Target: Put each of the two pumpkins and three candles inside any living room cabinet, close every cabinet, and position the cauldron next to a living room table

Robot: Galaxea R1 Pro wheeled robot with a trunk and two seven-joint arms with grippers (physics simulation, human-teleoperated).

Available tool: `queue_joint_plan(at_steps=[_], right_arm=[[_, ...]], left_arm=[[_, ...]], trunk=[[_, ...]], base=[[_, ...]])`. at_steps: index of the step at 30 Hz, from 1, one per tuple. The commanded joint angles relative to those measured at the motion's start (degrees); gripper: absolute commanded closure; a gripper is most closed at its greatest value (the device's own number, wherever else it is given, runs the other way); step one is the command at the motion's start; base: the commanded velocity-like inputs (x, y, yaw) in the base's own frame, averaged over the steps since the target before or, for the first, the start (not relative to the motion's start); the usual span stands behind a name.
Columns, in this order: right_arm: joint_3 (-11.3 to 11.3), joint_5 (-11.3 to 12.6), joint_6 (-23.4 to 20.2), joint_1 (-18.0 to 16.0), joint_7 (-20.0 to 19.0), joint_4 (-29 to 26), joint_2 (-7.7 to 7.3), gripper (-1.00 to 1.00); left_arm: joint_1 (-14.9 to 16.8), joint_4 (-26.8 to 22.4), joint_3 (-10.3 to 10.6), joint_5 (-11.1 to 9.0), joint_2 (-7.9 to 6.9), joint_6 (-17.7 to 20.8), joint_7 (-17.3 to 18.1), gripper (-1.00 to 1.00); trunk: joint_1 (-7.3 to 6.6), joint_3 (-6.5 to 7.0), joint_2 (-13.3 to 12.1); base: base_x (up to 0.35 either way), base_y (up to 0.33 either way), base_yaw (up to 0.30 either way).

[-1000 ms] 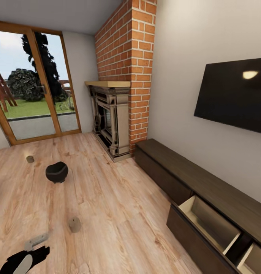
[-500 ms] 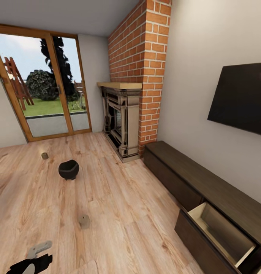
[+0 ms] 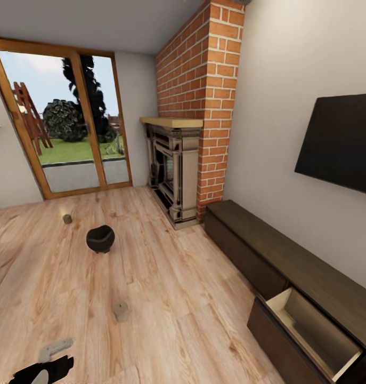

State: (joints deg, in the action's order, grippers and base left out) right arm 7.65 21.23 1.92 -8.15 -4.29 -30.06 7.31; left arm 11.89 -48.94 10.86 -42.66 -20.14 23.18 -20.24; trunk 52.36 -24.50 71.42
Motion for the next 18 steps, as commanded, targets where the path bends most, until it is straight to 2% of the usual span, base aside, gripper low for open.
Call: queue_joint_plan(at_steps=[1,11,18], right_arm=[[0.21,0.59,0.52,-0.03,-0.06,0.02,-0.02,-1.0],[0.38,0.57,1.06,-0.03,0.06,-0.09,-0.01,-1.0],[2.71,0.56,1.13,-0.03,0.31,0.04,-0.01,-1.0]], left_arm=[[0.06,-0.09,0.3,-0.59,-0.08,0.0,-0.55,-1.0],[0.02,-0.11,0.53,-0.58,-0.08,-1.17,-0.5,-1.0],[0.02,-0.11,0.57,-0.58,-0.08,-1.2,-0.5,-1.0]], trunk=[[-0.01,0.0,0.02],[-0.01,0.65,0.02],[-0.01,1.11,0.02]], base=[[0.0,0.0,0.203],[0.0,0.0,0.223],[0.0,0.0,0.228]])
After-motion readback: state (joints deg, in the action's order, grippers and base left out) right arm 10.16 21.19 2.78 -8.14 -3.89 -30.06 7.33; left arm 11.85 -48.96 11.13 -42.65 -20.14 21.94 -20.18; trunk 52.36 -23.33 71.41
